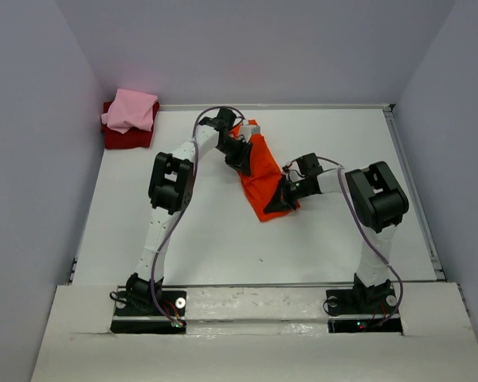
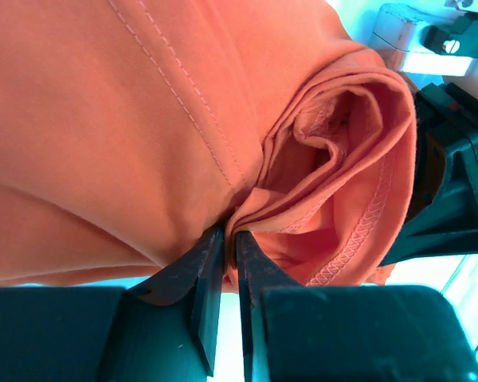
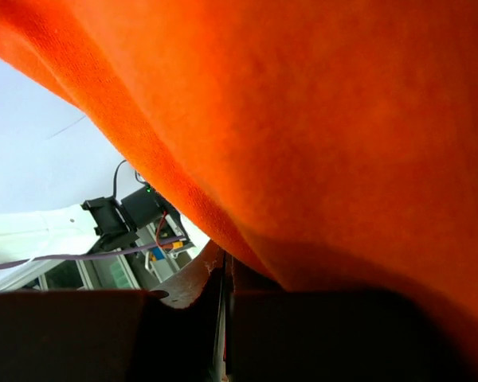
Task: Fold and stack the t-shirts
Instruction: Fold the folded rectangular tshirt in 1/3 of the way
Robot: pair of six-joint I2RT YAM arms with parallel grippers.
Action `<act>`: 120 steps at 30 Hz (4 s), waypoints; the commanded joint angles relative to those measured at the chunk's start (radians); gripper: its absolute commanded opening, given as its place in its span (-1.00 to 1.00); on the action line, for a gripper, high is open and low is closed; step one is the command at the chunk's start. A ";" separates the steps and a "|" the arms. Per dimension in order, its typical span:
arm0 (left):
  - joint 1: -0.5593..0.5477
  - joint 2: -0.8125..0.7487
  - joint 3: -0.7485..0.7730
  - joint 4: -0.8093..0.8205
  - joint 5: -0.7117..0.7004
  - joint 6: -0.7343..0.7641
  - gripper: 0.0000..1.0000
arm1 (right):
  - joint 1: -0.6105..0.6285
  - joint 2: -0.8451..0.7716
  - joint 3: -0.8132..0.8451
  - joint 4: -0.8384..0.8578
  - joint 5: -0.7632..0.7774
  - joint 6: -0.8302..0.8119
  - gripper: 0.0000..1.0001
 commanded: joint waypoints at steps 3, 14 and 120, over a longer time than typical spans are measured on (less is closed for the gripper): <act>0.017 -0.032 0.039 0.000 -0.053 -0.025 -0.49 | 0.029 0.039 -0.031 0.033 0.060 -0.011 -1.00; 0.022 -0.197 0.037 0.075 -0.136 -0.109 -0.48 | 0.049 0.030 -0.035 0.030 0.067 -0.011 -1.00; 0.000 -0.211 -0.653 1.375 -0.197 -0.948 -0.85 | 0.049 -0.075 -0.087 -0.010 0.015 -0.043 -1.00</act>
